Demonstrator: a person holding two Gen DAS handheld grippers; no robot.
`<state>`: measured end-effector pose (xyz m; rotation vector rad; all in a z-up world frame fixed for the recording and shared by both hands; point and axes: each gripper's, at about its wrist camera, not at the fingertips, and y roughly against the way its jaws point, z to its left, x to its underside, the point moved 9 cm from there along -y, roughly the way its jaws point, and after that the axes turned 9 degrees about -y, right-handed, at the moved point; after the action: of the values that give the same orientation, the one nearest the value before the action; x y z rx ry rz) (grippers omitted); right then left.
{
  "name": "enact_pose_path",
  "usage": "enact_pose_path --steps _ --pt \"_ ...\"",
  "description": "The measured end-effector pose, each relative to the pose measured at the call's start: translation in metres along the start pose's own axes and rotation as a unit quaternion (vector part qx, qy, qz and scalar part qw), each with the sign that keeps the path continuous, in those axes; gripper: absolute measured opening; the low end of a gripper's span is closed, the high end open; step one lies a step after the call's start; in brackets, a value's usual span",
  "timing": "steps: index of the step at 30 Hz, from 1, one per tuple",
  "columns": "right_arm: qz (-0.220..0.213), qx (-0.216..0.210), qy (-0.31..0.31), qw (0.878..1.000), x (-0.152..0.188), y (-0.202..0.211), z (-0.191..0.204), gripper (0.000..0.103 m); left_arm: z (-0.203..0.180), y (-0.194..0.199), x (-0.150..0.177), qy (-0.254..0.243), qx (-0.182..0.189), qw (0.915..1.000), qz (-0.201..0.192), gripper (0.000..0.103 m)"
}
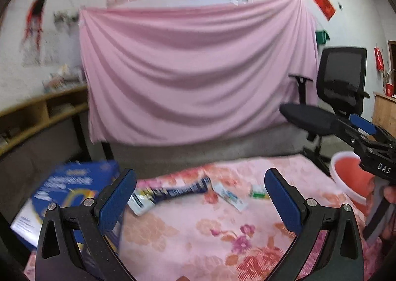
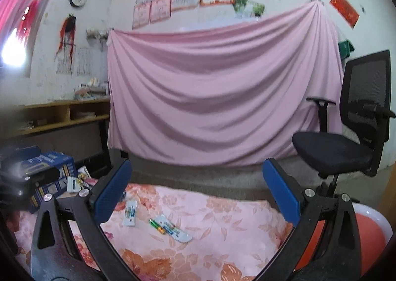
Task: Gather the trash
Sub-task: 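Move both open tools back over the bed toward the remaining trash, then grasp the thin white tube with the left tool while the right tool grasps the white sachet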
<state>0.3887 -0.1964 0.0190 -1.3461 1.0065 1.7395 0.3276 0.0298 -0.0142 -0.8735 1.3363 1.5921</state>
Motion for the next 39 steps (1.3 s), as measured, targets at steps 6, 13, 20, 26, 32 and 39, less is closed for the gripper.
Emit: enact_pose_path --steps 6,13,20,26,32,39 --pt "0.059 -0.004 -0.015 0.998 0.020 -0.028 -0.006 0.103 -0.001 -0.039 0.013 0.019 0.010 0.9972 0.072 0.101" --pt "0.151 0.004 -0.009 0.988 0.053 -0.066 -0.010 0.097 -0.008 -0.076 0.032 0.051 0.054 0.9853 0.154 0.080" --pt "0.273 -0.009 -0.029 0.961 0.096 -0.101 -0.016 0.072 -0.030 -0.105 0.040 0.061 0.102 0.9704 0.211 0.062" --pt "0.329 -0.021 -0.037 0.943 0.117 -0.110 -0.016 0.065 -0.036 -0.128 0.047 0.082 0.117 0.9558 0.257 0.055" --pt "0.365 -0.034 -0.038 0.930 0.132 -0.117 -0.013 0.063 -0.042 -0.143 0.046 0.070 0.113 0.9509 0.279 0.051" --pt "0.393 -0.050 -0.024 0.918 0.145 -0.121 -0.004 0.062 -0.041 -0.146 0.053 0.018 0.089 0.9523 0.291 0.030"
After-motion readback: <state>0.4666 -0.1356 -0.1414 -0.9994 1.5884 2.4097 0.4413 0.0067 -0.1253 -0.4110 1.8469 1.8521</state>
